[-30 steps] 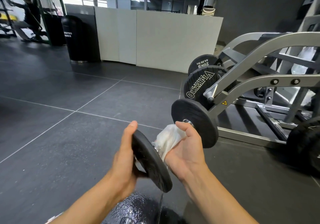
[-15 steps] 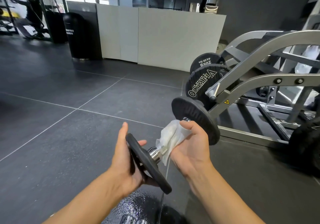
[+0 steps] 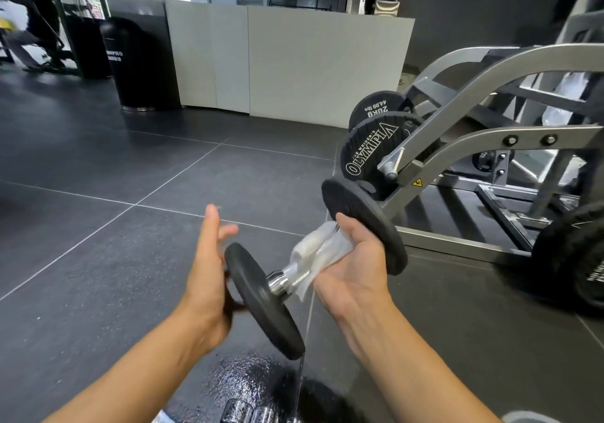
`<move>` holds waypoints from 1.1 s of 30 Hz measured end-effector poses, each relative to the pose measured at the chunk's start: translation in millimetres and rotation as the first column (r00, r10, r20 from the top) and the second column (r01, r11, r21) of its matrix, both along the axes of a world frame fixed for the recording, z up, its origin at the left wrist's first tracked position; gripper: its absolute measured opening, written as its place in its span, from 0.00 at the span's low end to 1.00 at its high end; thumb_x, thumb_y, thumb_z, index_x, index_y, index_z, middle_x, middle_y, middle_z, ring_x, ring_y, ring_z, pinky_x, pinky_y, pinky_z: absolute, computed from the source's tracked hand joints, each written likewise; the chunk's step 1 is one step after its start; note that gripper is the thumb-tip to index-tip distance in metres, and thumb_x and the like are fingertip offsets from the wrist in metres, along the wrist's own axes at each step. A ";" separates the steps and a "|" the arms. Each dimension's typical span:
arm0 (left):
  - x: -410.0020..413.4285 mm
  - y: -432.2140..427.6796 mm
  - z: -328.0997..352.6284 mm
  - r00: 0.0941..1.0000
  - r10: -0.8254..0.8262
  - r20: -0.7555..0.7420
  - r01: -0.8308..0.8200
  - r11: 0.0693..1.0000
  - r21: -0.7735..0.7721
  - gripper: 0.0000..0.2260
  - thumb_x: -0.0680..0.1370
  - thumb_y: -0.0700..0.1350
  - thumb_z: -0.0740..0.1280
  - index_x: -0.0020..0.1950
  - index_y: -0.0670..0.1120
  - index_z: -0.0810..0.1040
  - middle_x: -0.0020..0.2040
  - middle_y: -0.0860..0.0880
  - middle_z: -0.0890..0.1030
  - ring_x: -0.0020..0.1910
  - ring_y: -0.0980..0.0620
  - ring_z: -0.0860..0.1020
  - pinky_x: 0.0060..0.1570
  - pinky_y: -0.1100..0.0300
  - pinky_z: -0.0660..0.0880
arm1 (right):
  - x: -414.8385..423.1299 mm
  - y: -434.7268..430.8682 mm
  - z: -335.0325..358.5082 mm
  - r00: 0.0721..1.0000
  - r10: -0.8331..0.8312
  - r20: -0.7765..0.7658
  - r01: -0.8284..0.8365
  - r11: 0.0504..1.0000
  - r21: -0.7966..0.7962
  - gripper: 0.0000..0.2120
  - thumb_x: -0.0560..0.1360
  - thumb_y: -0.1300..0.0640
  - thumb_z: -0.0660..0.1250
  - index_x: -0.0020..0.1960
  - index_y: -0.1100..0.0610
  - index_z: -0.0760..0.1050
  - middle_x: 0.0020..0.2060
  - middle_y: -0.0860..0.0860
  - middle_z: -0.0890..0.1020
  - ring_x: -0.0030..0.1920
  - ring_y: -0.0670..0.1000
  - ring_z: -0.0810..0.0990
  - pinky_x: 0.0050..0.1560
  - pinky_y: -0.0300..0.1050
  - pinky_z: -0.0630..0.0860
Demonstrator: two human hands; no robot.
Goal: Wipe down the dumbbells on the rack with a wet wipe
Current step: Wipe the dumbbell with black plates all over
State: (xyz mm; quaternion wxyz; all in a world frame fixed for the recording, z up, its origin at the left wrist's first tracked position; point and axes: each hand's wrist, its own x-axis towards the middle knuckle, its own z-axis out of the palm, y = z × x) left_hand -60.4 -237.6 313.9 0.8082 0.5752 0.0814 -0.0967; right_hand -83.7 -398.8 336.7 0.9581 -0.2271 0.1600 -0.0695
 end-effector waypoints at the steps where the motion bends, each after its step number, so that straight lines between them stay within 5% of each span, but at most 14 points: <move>1: -2.2 -0.4 -3.4 0.976 -0.118 -0.181 0.093 0.986 -0.140 0.36 0.70 0.79 0.62 0.62 0.53 0.82 0.58 0.43 0.83 0.53 0.40 0.83 0.53 0.45 0.80 | 0.2 1.1 0.1 1.000 0.013 0.009 -0.013 1.000 -0.025 0.06 0.78 0.58 0.68 0.43 0.57 0.76 0.34 0.53 0.77 0.38 0.54 0.79 0.53 0.52 0.73; 4: -9.7 -1.9 -9.3 0.932 -0.266 -0.246 0.149 0.900 -0.410 0.43 0.67 0.76 0.70 0.67 0.44 0.80 0.57 0.34 0.81 0.53 0.36 0.79 0.68 0.32 0.73 | 3.2 -0.8 -0.9 0.999 0.035 0.034 -0.032 0.996 -0.079 0.05 0.77 0.56 0.69 0.48 0.58 0.79 0.40 0.54 0.77 0.45 0.55 0.76 0.60 0.58 0.70; 9: -24.9 -15.8 -3.5 0.988 -0.078 0.134 0.097 0.985 -0.143 0.27 0.65 0.69 0.71 0.57 0.56 0.79 0.48 0.44 0.78 0.39 0.51 0.80 0.41 0.56 0.79 | 2.4 -5.0 1.4 0.998 0.043 -0.042 -0.047 0.996 -0.081 0.09 0.78 0.58 0.68 0.56 0.60 0.75 0.43 0.56 0.73 0.42 0.57 0.76 0.62 0.60 0.73; 10: -27.2 -14.7 -3.1 0.900 -0.046 0.434 0.021 0.998 0.063 0.27 0.63 0.67 0.73 0.58 0.58 0.78 0.54 0.45 0.76 0.45 0.55 0.80 0.45 0.58 0.78 | 1.8 -4.8 1.7 0.998 0.044 -0.046 -0.048 0.996 -0.080 0.09 0.77 0.58 0.68 0.54 0.60 0.74 0.42 0.57 0.73 0.41 0.58 0.76 0.59 0.59 0.74; 12: -25.9 -5.9 -1.6 0.399 -0.258 0.880 -0.266 0.886 0.380 0.33 0.65 0.68 0.77 0.64 0.55 0.75 0.64 0.43 0.73 0.63 0.50 0.76 0.62 0.56 0.73 | -0.8 -2.7 0.6 0.994 0.106 -0.023 -0.107 0.994 -0.037 0.14 0.71 0.56 0.71 0.52 0.61 0.71 0.42 0.60 0.75 0.43 0.62 0.77 0.58 0.57 0.74; 14: -14.8 3.3 8.2 0.048 -0.319 0.946 -0.409 0.858 0.310 0.34 0.71 0.71 0.72 0.66 0.48 0.73 0.67 0.42 0.72 0.68 0.40 0.73 0.68 0.46 0.70 | -3.5 -2.1 -1.9 0.988 0.156 -0.002 -0.156 0.988 -0.008 0.21 0.65 0.56 0.72 0.52 0.61 0.69 0.42 0.63 0.75 0.45 0.64 0.78 0.61 0.58 0.71; 17: 4.8 12.2 23.2 0.487 -0.026 0.873 -0.378 0.895 0.238 0.23 0.77 0.69 0.64 0.62 0.54 0.75 0.63 0.54 0.77 0.67 0.50 0.75 0.67 0.45 0.71 | -6.2 -0.5 -7.3 0.991 0.124 -0.058 -0.124 0.992 -0.008 0.24 0.64 0.55 0.74 0.54 0.62 0.68 0.43 0.62 0.72 0.44 0.63 0.76 0.55 0.58 0.74; 19: 13.8 17.1 18.6 0.953 0.008 0.302 -0.115 0.934 0.339 0.28 0.70 0.77 0.65 0.56 0.55 0.78 0.58 0.53 0.80 0.64 0.48 0.77 0.65 0.37 0.71 | -5.2 1.6 -11.6 0.992 0.079 -0.102 -0.082 0.996 -0.019 0.21 0.71 0.53 0.73 0.57 0.63 0.71 0.43 0.60 0.73 0.43 0.61 0.75 0.52 0.58 0.74; 21: 9.8 14.6 11.6 0.948 -0.173 -0.268 0.211 0.970 0.118 0.36 0.67 0.79 0.65 0.53 0.48 0.80 0.48 0.44 0.84 0.55 0.40 0.80 0.61 0.28 0.72 | -2.1 2.1 -14.7 0.994 0.037 -0.107 -0.040 0.999 -0.022 0.22 0.78 0.51 0.70 0.66 0.63 0.74 0.48 0.59 0.76 0.45 0.61 0.78 0.56 0.61 0.75; 23: 2.8 7.5 5.1 0.883 -0.273 -0.382 0.221 0.960 -0.174 0.41 0.69 0.75 0.67 0.62 0.40 0.80 0.45 0.39 0.83 0.46 0.38 0.82 0.58 0.31 0.77 | 0.0 3.6 -12.0 0.995 0.011 -0.102 -0.016 0.999 -0.050 0.20 0.81 0.50 0.67 0.68 0.61 0.74 0.49 0.59 0.79 0.46 0.61 0.79 0.57 0.63 0.76; 27: -11.9 -10.6 -2.7 0.966 -0.151 -0.210 0.110 0.975 -0.195 0.33 0.70 0.71 0.68 0.63 0.47 0.80 0.42 0.41 0.78 0.35 0.42 0.80 0.38 0.49 0.81 | -1.8 3.1 -2.3 0.994 0.019 -0.105 -0.028 0.996 -0.086 0.09 0.79 0.56 0.68 0.55 0.60 0.74 0.40 0.56 0.74 0.39 0.57 0.76 0.56 0.59 0.74; 29: -18.8 -11.0 -5.0 0.974 0.011 0.228 -0.024 0.998 0.056 0.26 0.68 0.70 0.69 0.57 0.54 0.79 0.53 0.44 0.77 0.47 0.43 0.81 0.45 0.51 0.78 | -1.8 2.7 -1.0 0.996 0.057 -0.063 -0.062 0.996 -0.068 0.11 0.73 0.57 0.71 0.50 0.60 0.71 0.37 0.55 0.71 0.37 0.56 0.74 0.53 0.56 0.73; 31: -23.6 -2.9 1.1 0.466 -0.141 0.873 -0.254 0.924 0.285 0.25 0.72 0.66 0.71 0.62 0.53 0.76 0.61 0.44 0.75 0.62 0.41 0.77 0.60 0.51 0.74 | -2.8 3.9 -1.4 0.995 0.090 -0.034 -0.091 0.995 -0.047 0.21 0.63 0.57 0.75 0.51 0.59 0.68 0.37 0.56 0.70 0.41 0.59 0.75 0.55 0.56 0.73; 33: -21.5 8.7 14.3 -0.082 -0.274 0.958 -0.356 0.906 0.229 0.22 0.79 0.62 0.67 0.63 0.47 0.72 0.62 0.41 0.73 0.66 0.37 0.74 0.66 0.44 0.71 | -5.5 5.9 -1.3 0.994 0.105 -0.043 -0.106 0.994 -0.009 0.26 0.58 0.57 0.75 0.52 0.59 0.67 0.37 0.56 0.71 0.41 0.60 0.76 0.57 0.58 0.71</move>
